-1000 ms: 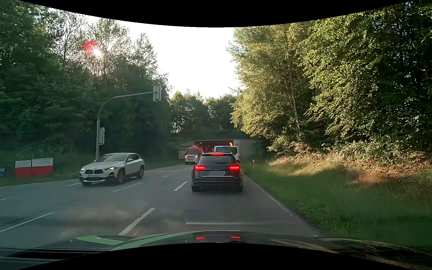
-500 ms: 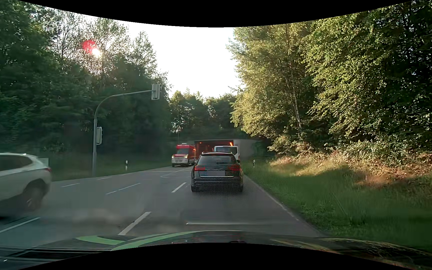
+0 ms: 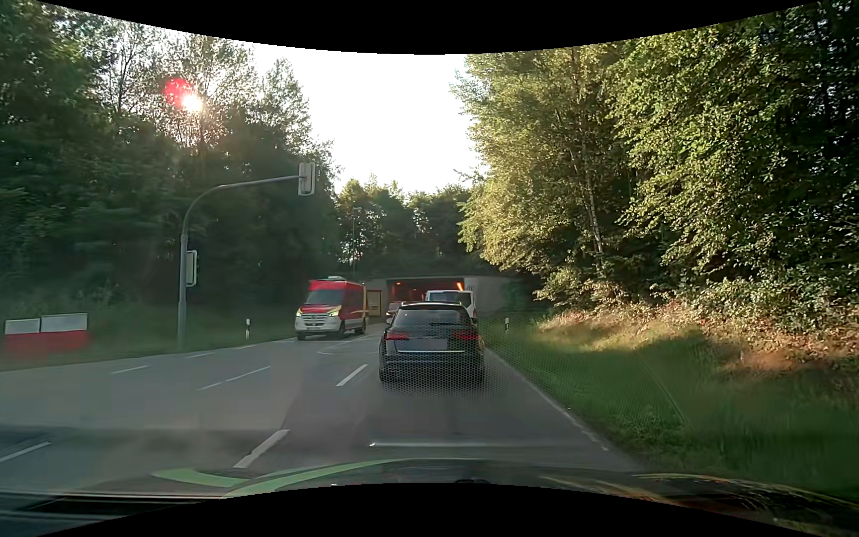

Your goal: Follow the waypoints while adhering to traffic rules and regulations

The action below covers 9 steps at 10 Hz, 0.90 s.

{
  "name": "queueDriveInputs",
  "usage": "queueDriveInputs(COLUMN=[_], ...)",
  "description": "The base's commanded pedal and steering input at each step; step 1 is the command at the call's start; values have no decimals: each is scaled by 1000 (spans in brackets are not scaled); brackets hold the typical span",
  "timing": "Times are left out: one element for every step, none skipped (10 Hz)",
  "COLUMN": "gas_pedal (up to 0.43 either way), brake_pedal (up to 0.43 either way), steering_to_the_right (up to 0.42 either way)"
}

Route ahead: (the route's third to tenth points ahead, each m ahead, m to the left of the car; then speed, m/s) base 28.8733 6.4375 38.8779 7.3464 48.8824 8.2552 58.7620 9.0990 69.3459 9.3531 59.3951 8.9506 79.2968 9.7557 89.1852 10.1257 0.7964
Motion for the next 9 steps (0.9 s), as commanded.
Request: queueDriveInputs(gas_pedal=[0, 0, 0, 0, 0, 0, 0, 0, 0], brake_pedal=[0, 0, 0, 0, 0, 0, 0, 0, 0], steering_to_the_right=[2, 2, 2, 1, 2, 1, 1, 2, 2])
